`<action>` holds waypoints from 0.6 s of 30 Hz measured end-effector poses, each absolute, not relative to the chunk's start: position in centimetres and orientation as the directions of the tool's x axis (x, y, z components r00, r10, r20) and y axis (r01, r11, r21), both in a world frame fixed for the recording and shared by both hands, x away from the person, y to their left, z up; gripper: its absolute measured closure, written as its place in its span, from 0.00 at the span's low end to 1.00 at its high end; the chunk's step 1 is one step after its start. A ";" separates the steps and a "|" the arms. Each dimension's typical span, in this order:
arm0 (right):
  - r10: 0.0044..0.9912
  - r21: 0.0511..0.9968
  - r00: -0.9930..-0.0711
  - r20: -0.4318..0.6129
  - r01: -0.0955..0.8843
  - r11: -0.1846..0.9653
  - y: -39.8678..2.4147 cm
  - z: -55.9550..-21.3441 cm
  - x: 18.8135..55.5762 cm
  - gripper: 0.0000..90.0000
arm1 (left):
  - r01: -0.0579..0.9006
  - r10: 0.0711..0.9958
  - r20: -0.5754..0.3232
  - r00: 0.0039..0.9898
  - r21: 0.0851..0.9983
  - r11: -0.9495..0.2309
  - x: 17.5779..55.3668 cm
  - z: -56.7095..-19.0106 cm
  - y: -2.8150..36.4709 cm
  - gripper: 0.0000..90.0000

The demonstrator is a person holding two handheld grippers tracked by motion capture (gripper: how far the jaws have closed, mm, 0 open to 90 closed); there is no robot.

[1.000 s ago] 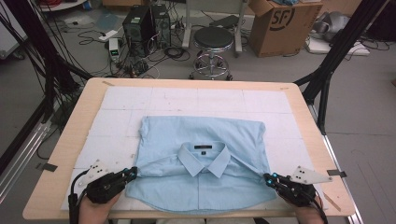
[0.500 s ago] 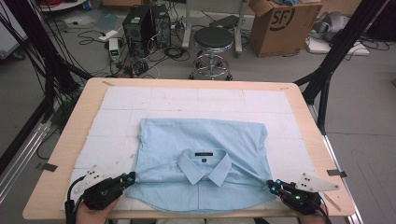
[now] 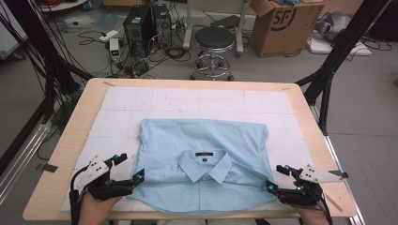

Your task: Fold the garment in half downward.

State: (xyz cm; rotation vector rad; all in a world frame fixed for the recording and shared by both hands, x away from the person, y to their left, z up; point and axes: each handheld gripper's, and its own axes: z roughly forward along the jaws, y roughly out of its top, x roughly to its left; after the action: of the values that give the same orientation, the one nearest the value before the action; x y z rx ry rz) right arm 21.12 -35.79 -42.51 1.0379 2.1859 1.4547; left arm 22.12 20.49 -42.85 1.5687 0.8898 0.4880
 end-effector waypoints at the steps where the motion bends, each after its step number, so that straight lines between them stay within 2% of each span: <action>1: 0.718 0.894 -0.685 0.125 0.391 0.218 -35.6 -42.2 21.4 0.16 | 0.254 0.764 -0.170 0.622 0.967 0.008 22.5 -42.7 20.4 0.02; 5: 0.724 0.905 -0.681 0.109 0.370 0.211 -34.5 -41.1 22.6 0.08 | 0.227 0.769 -0.156 0.620 0.974 0.014 23.9 -42.0 20.1 0.02; 7: 0.734 0.908 -0.670 0.113 0.369 0.197 -33.8 -40.7 23.3 0.00 | 0.204 0.777 -0.136 0.614 0.979 0.010 24.6 -41.4 20.0 0.02; 16: 0.691 0.888 -0.714 0.113 0.385 0.253 -29.7 -38.8 27.5 0.01 | 0.150 0.802 -0.059 0.595 0.988 -0.039 27.6 -40.1 19.5 0.02; 18: 0.678 0.873 -0.723 0.130 0.408 0.268 -28.9 -38.8 28.7 0.02 | 0.154 0.806 -0.072 0.588 0.988 -0.024 27.9 -40.1 19.6 0.02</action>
State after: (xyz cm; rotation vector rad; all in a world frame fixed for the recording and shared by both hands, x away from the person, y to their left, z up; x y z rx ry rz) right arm 28.66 -28.88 -38.76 1.0023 2.2717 1.4369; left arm 27.94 19.57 -40.10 1.5358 0.8424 0.6336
